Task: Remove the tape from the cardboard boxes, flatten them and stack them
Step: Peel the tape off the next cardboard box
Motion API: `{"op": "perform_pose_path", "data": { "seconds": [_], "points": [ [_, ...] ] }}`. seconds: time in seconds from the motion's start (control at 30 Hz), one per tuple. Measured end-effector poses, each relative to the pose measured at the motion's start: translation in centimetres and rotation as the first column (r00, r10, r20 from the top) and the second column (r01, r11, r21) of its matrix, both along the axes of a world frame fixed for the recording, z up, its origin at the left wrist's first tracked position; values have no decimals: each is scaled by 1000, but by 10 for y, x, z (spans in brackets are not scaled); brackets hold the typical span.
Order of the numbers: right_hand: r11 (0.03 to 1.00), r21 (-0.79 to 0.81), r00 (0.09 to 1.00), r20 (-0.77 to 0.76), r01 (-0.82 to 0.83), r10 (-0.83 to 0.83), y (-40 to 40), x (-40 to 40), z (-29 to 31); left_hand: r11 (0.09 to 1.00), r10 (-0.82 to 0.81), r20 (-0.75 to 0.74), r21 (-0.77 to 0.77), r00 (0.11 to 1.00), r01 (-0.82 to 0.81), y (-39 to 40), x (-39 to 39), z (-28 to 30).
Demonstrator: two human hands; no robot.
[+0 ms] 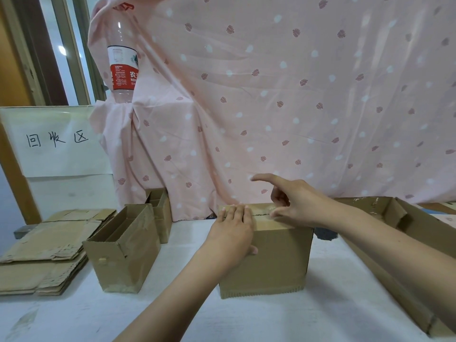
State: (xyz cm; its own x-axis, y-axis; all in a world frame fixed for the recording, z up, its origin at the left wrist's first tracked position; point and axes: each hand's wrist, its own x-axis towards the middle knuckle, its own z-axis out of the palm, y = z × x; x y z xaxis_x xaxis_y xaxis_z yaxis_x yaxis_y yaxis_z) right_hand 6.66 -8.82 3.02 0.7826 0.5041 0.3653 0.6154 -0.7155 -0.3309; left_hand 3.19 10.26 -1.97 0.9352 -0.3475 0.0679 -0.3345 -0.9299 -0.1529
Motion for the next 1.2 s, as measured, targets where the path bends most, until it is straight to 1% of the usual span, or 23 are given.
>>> {"op": "perform_pose_path", "data": {
  "seconds": [0.13, 0.3, 0.4, 0.47, 0.6, 0.7, 0.8, 0.93, 0.97, 1.07, 1.2],
  "points": [
    [997, -60, 999, 12, 38, -37, 0, 0, -1, 1000, -15, 17, -8, 1000, 16, 1, 0, -2],
    [995, 19, 993, -68, 97, -96, -4, -6, 4, 998, -53, 29, -25, 998, 54, 1, -4, -2],
    [995, 36, 991, -104, 89, -85, -7, -5, 4, 998, -57, 35, -34, 998, 59, 1, -5, -2],
    [997, 46, 995, -79, 69, -65, -10, -1, 4, 998, -57, 32, -34, 998, 58, 1, -5, -2],
    [993, 79, 996, -22, 86, -84, -15, -1, 3, 998, -63, 43, -29, 997, 64, 2, -4, -2],
    [997, 79, 999, -31, 25, -22, -15, -5, 1, 997, -67, 50, -31, 996, 69, 2, -4, -3],
    [998, 39, 999, -1, 46, -46, -14, -3, -1, 997, -66, 47, -27, 997, 68, 2, -3, -3],
    [996, 82, 999, -3, 43, -43, -13, -4, -2, 997, -66, 53, -30, 996, 68, 2, -3, -4],
    [997, 63, 999, 4, 39, -40, -13, -5, -3, 997, -68, 54, -29, 996, 69, 2, -3, -4],
    [994, -69, 996, 20, 88, -87, -11, -5, -4, 997, -69, 54, -29, 996, 70, 2, -3, -4],
    [990, -99, 992, -59, 101, -107, -7, -10, -3, 997, -71, 57, -30, 996, 73, 2, -3, -3]
  ]
}}
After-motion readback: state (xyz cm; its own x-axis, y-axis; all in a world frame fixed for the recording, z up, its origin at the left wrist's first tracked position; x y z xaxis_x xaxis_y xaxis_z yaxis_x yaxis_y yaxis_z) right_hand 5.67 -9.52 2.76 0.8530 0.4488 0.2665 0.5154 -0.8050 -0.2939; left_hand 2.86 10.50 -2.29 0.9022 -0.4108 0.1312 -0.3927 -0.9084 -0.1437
